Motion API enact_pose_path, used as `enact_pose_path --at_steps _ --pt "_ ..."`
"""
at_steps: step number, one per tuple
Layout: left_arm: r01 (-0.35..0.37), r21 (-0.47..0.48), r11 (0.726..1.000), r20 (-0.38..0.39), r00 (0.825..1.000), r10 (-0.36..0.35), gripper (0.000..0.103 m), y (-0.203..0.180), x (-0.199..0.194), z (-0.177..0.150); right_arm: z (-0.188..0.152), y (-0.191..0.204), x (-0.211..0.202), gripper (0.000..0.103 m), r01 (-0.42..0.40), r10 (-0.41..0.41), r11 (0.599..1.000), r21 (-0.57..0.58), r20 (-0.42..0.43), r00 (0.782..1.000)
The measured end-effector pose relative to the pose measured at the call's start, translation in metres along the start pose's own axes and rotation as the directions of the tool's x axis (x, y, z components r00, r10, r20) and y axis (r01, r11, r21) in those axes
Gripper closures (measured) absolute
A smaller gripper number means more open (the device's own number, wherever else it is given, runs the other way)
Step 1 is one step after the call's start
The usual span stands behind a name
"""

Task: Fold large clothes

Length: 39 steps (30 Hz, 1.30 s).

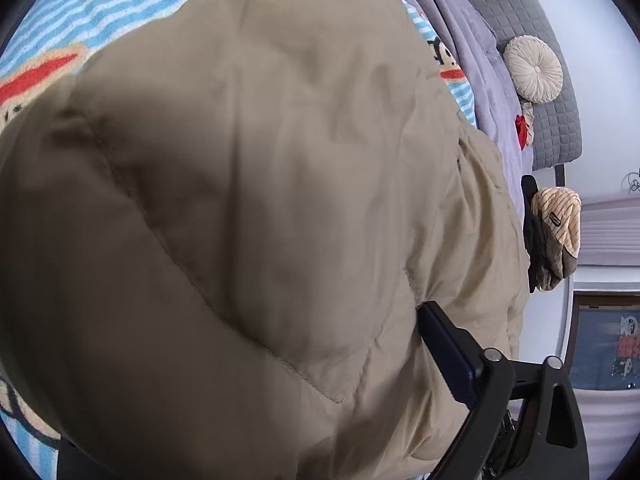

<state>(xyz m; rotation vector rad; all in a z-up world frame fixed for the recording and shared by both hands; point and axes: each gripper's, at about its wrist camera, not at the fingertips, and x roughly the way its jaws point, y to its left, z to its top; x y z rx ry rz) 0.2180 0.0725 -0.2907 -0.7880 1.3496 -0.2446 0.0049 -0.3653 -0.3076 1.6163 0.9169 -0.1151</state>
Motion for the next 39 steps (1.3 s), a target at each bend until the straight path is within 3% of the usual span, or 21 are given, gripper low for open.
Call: enact_pose_path --at_steps 1,2,3,6,9,13,18,24,27,28,30,33,36,39 --pt "0.020 0.015 1.000 0.000 1.000 -0.020 0.049 -0.002 -0.002 0.000 0.000 0.000 0.000 0.012 0.001 -0.001 1.000 0.007 0.000 1.000" --pt "0.051 0.020 0.999 -0.009 0.999 -0.051 0.059 -0.003 -0.004 0.001 -0.001 0.001 -0.001 0.023 0.007 -0.007 1.000 0.012 0.000 1.000" --pt "0.066 0.026 0.997 -0.010 0.998 -0.066 0.070 -0.005 -0.007 0.001 -0.002 0.001 -0.003 0.043 0.011 -0.011 1.000 0.016 -0.001 1.000" --pt "0.048 0.129 0.991 0.011 0.999 -0.050 0.081 -0.023 -0.024 -0.001 -0.004 0.003 -0.011 0.070 -0.016 0.017 1.000 0.023 -0.008 1.000" --pt "0.027 0.247 0.969 0.026 0.999 -0.035 0.083 -0.041 -0.046 -0.011 -0.011 0.012 -0.021 0.077 -0.031 0.030 0.999 -0.028 -0.020 0.999" --pt "0.046 0.303 0.952 0.003 0.999 -0.049 0.083 -0.044 -0.073 -0.027 -0.025 0.019 -0.041 0.078 -0.045 0.041 0.995 -0.085 -0.053 0.998" --pt "0.021 0.355 0.935 -0.082 0.997 0.009 0.082 -0.026 -0.095 -0.068 -0.056 0.003 -0.071 0.078 -0.018 0.006 0.994 -0.109 -0.103 0.995" --pt "0.012 0.312 0.950 -0.180 0.983 0.047 0.082 0.029 -0.103 -0.110 -0.100 -0.051 -0.099 0.078 0.026 -0.032 0.999 -0.044 -0.138 0.990" --pt "-0.028 0.254 0.967 -0.195 0.978 0.079 0.070 0.053 -0.096 -0.123 -0.103 -0.075 -0.095 0.073 0.057 -0.058 0.998 -0.005 -0.127 0.990" --pt "-0.049 0.241 0.969 -0.193 0.976 0.097 0.060 0.059 -0.096 -0.125 -0.102 -0.080 -0.092 0.071 0.078 -0.075 0.997 0.014 -0.124 0.989" --pt "-0.105 0.255 0.961 -0.170 0.974 0.152 0.052 0.058 -0.100 -0.125 -0.100 -0.079 -0.093 0.064 0.099 -0.096 0.995 0.024 -0.122 0.988" --pt "-0.134 0.302 0.944 -0.162 0.969 0.189 0.052 0.056 -0.117 -0.124 -0.101 -0.066 -0.098 0.051 0.165 -0.166 0.986 -0.018 -0.135 0.977" --pt "-0.165 0.353 0.921 -0.136 0.965 0.225 0.052 0.052 -0.142 -0.125 -0.104 -0.054 -0.110 0.048 0.226 -0.235 0.971 -0.074 -0.154 0.960" --pt "-0.203 0.393 0.897 -0.103 0.959 0.262 0.052 0.049 -0.168 -0.125 -0.112 -0.049 -0.126 0.047 0.232 -0.251 0.966 -0.118 -0.188 0.950"
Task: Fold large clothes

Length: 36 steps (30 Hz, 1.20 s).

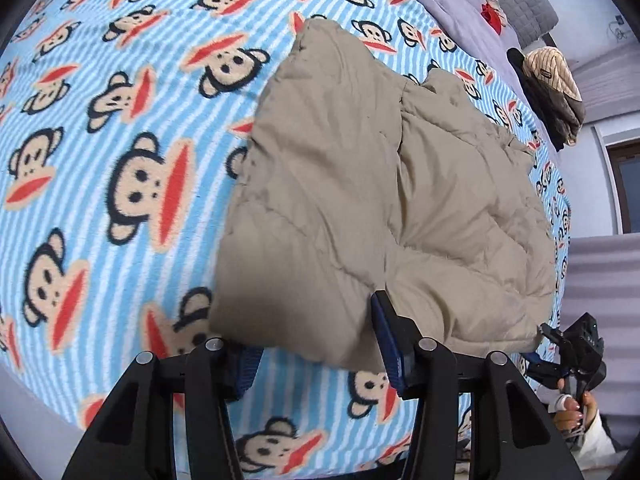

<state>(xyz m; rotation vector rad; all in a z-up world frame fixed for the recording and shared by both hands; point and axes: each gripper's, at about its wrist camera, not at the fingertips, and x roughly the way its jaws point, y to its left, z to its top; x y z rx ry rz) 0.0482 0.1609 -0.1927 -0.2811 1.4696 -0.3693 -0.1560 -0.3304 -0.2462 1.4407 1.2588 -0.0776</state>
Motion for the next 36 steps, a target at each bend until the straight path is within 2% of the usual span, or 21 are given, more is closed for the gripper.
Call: enact_pose_path --at_steps 5,7,9,12,13,15,18,21,23,26,28,29,30,31,33,36 --pt "-0.024 0.051 0.998 0.042 0.999 0.021 0.052 0.008 -0.037 -0.004 -0.022 0.012 -0.016 0.047 -0.041 0.036 0.995 -0.087 -0.060 0.998" --pt "-0.034 0.067 0.997 0.065 0.997 0.030 0.052 0.015 -0.050 -0.006 -0.032 0.021 -0.015 0.052 -0.078 0.066 0.988 -0.136 -0.087 0.994" --pt "-0.031 0.073 0.997 0.089 0.996 0.025 0.052 0.013 -0.055 -0.001 -0.040 0.032 -0.013 0.058 -0.094 0.075 0.977 -0.193 -0.103 0.992" --pt "-0.025 0.070 0.997 0.107 0.994 0.017 0.052 0.013 -0.052 0.003 -0.047 0.057 0.001 0.058 -0.079 0.056 0.961 -0.264 -0.093 0.994" --pt "-0.034 0.068 0.997 0.107 0.994 0.027 0.052 0.010 -0.046 0.005 -0.051 0.062 -0.004 0.058 -0.063 0.039 0.955 -0.291 -0.088 0.995" --pt "-0.106 0.070 0.992 0.082 0.992 0.101 0.052 0.010 -0.022 0.008 -0.054 0.080 0.001 0.058 -0.020 -0.007 0.936 -0.352 -0.077 0.997" --pt "-0.201 0.072 0.977 0.018 0.980 0.200 0.052 0.020 0.014 0.007 -0.057 0.096 0.017 0.058 0.105 -0.124 0.911 -0.398 -0.020 0.992" --pt "-0.209 0.063 0.976 -0.013 0.978 0.210 0.052 0.026 0.024 0.006 -0.052 0.090 0.018 0.058 0.249 -0.254 0.884 -0.395 0.041 0.966" --pt "-0.222 0.095 0.970 -0.015 0.974 0.225 0.052 0.022 0.022 0.008 -0.052 0.086 0.023 0.058 0.319 -0.322 0.862 -0.393 0.061 0.945" --pt "-0.252 0.155 0.955 -0.008 0.966 0.257 0.051 0.013 0.013 0.011 -0.047 0.072 0.034 0.058 0.354 -0.355 0.862 -0.363 0.067 0.932" --pt "-0.237 0.170 0.956 -0.017 0.970 0.244 0.051 0.009 0.006 0.014 -0.045 0.068 0.039 0.058 0.372 -0.369 0.866 -0.334 0.074 0.926" --pt "-0.225 0.175 0.958 -0.023 0.972 0.232 0.046 0.007 0.003 0.017 -0.043 0.066 0.043 0.058 0.379 -0.374 0.866 -0.325 0.079 0.924" --pt "-0.218 0.180 0.959 -0.018 0.974 0.225 0.026 0.005 0.001 0.019 -0.041 0.070 0.051 0.058 0.388 -0.382 0.865 -0.316 0.086 0.920" --pt "-0.220 0.188 0.957 0.002 0.975 0.224 0.012 0.002 -0.003 0.020 -0.040 0.071 0.052 0.058 0.397 -0.389 0.864 -0.310 0.090 0.917" --pt "-0.223 0.210 0.952 0.038 0.975 0.220 0.009 -0.005 -0.011 0.024 -0.040 0.072 0.054 0.058 0.415 -0.406 0.858 -0.303 0.096 0.909" --pt "-0.218 0.205 0.954 0.046 0.976 0.213 0.009 -0.008 -0.011 0.030 -0.041 0.079 0.059 0.058 0.441 -0.430 0.846 -0.299 0.106 0.897"
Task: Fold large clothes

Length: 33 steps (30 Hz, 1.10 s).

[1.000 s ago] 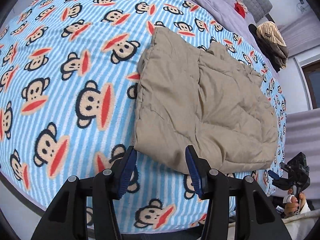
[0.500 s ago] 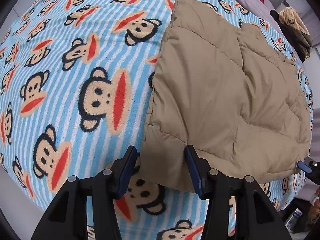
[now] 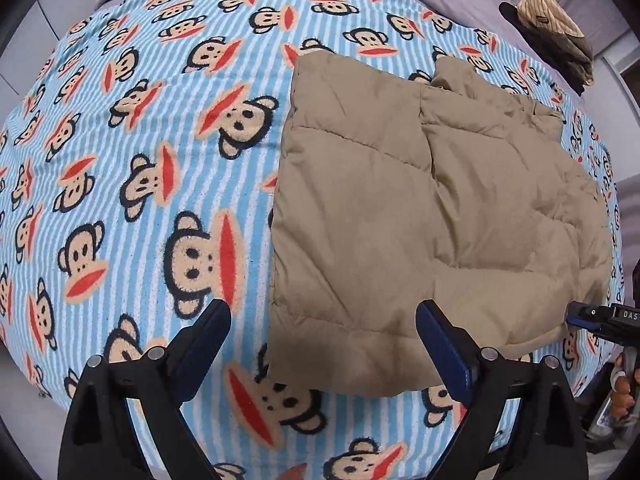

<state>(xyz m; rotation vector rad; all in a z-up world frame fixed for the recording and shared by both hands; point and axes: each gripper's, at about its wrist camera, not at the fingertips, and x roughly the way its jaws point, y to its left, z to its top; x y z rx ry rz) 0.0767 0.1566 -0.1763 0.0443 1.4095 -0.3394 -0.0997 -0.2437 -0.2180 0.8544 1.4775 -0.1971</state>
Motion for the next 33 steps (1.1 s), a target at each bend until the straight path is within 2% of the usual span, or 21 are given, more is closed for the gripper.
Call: enact_pose_path --at_steps 6,13,18,21,27,31,33 --pt "-0.022 -0.007 1.000 0.016 1.000 0.022 0.009 0.000 -0.001 0.008 -0.001 0.010 -0.003 0.055 0.043 -0.043 0.999 -0.010 0.000 0.999" --pt "-0.052 -0.006 0.999 0.003 0.999 0.052 0.009 0.001 0.007 0.011 -0.002 0.039 -0.006 0.053 0.071 -0.070 0.993 -0.091 0.017 0.997" --pt "-0.055 -0.001 0.998 -0.012 0.998 0.055 0.009 0.003 0.012 0.014 -0.002 0.058 -0.002 0.021 0.069 -0.066 0.986 -0.150 0.028 0.997" --pt "-0.047 0.007 0.999 -0.021 0.999 0.048 0.009 0.005 0.016 0.018 -0.001 0.060 0.005 0.020 0.081 -0.077 0.986 -0.146 0.031 0.997" --pt "0.020 -0.011 1.000 -0.013 1.000 -0.020 0.009 0.019 0.021 0.033 -0.001 0.064 0.017 0.015 0.105 -0.103 0.983 -0.151 0.023 0.994" --pt "0.036 -0.032 0.999 0.008 0.999 -0.036 0.009 0.041 0.029 0.047 0.000 0.066 0.020 0.015 0.124 -0.122 0.980 -0.154 0.019 0.992" --pt "0.128 -0.041 0.991 -0.022 0.991 -0.129 0.009 0.054 0.042 0.052 0.000 0.066 0.022 0.014 0.128 -0.126 0.981 -0.149 0.021 0.992"
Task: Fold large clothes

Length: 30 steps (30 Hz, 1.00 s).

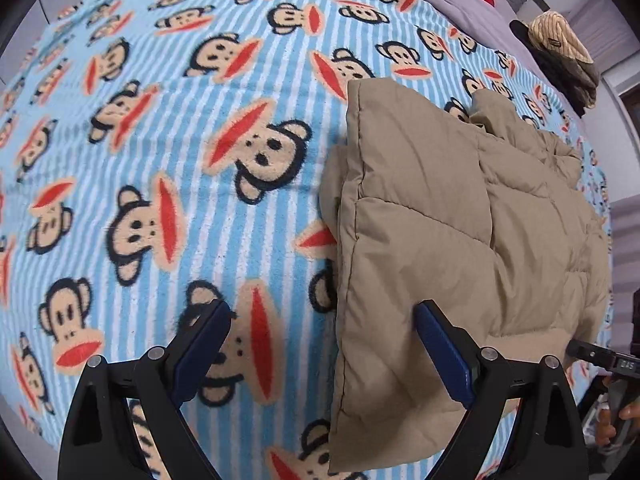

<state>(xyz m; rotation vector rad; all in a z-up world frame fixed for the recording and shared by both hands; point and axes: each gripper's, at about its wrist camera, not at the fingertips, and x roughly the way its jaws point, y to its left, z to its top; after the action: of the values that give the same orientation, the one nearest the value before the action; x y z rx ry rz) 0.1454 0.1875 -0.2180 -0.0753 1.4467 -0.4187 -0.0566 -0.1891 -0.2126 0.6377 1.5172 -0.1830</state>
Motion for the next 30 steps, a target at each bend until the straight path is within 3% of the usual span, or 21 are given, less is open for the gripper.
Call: enact_pose_path --at_steps 3,8,11,13,15,16,17,18,19,22,23,24,26,30 --pt "0.180 -0.030 0.983 -0.070 0.981 -0.182 0.009 0.016 0.023 0.008 0.000 -0.001 0.002 0.014 0.009 -0.009 1.000 0.002 0.002 1.000" --pt "0.412 -0.014 0.911 -0.158 0.899 -0.409 0.009 0.003 0.054 0.022 0.000 0.003 0.007 0.014 0.030 -0.030 1.000 -0.001 0.005 1.000" --pt "0.478 0.023 0.878 -0.221 0.859 -0.461 0.009 -0.021 0.074 0.030 0.000 0.005 0.009 0.014 0.040 -0.040 0.999 0.001 0.011 0.999" --pt "0.473 0.042 0.880 -0.261 0.855 -0.447 0.009 -0.035 0.088 0.031 0.000 0.006 0.011 0.014 0.049 -0.049 0.999 0.003 0.015 0.999" --pt "0.449 0.072 0.891 -0.281 0.866 -0.414 0.009 -0.044 0.096 0.031 0.001 0.008 0.011 0.014 0.057 -0.057 0.998 0.006 0.016 0.998" --pt "0.449 0.085 0.890 -0.286 0.866 -0.410 0.020 -0.046 0.095 0.031 0.001 0.009 0.011 0.014 0.059 -0.059 0.998 0.006 0.016 0.998" --pt "0.474 0.088 0.876 -0.297 0.852 -0.431 0.036 -0.046 0.093 0.032 0.000 0.011 0.010 0.014 0.060 -0.060 0.998 0.004 0.014 0.998" --pt "0.509 0.063 0.858 -0.313 0.827 -0.468 0.058 -0.043 0.093 0.031 0.000 0.013 0.007 0.014 0.059 -0.059 0.998 0.000 0.014 0.998" --pt "0.526 0.046 0.850 -0.312 0.815 -0.488 0.065 -0.041 0.091 0.031 -0.001 0.016 0.003 0.014 0.057 -0.057 0.998 -0.004 0.022 0.998" --pt "0.527 0.060 0.848 -0.305 0.818 -0.487 0.071 -0.043 0.082 0.030 -0.002 0.028 -0.020 0.016 0.079 -0.073 0.996 -0.046 0.118 0.990" --pt "0.525 0.062 0.849 -0.303 0.820 -0.485 0.072 -0.045 0.079 0.029 -0.001 0.033 -0.029 0.028 0.098 -0.085 0.993 -0.069 0.174 0.981" --pt "0.519 0.063 0.852 -0.300 0.825 -0.480 0.072 -0.047 0.076 0.029 0.002 0.038 -0.035 0.052 0.116 -0.095 0.989 -0.091 0.216 0.972" --pt "0.506 0.056 0.861 -0.294 0.832 -0.470 0.073 -0.052 0.068 0.028 0.014 0.044 -0.041 0.080 0.138 -0.097 0.982 -0.133 0.277 0.956" --pt "0.483 0.055 0.874 -0.269 0.850 -0.453 0.075 -0.073 0.037 0.026 0.047 0.051 -0.026 0.083 0.128 -0.058 0.973 -0.194 0.330 0.942"
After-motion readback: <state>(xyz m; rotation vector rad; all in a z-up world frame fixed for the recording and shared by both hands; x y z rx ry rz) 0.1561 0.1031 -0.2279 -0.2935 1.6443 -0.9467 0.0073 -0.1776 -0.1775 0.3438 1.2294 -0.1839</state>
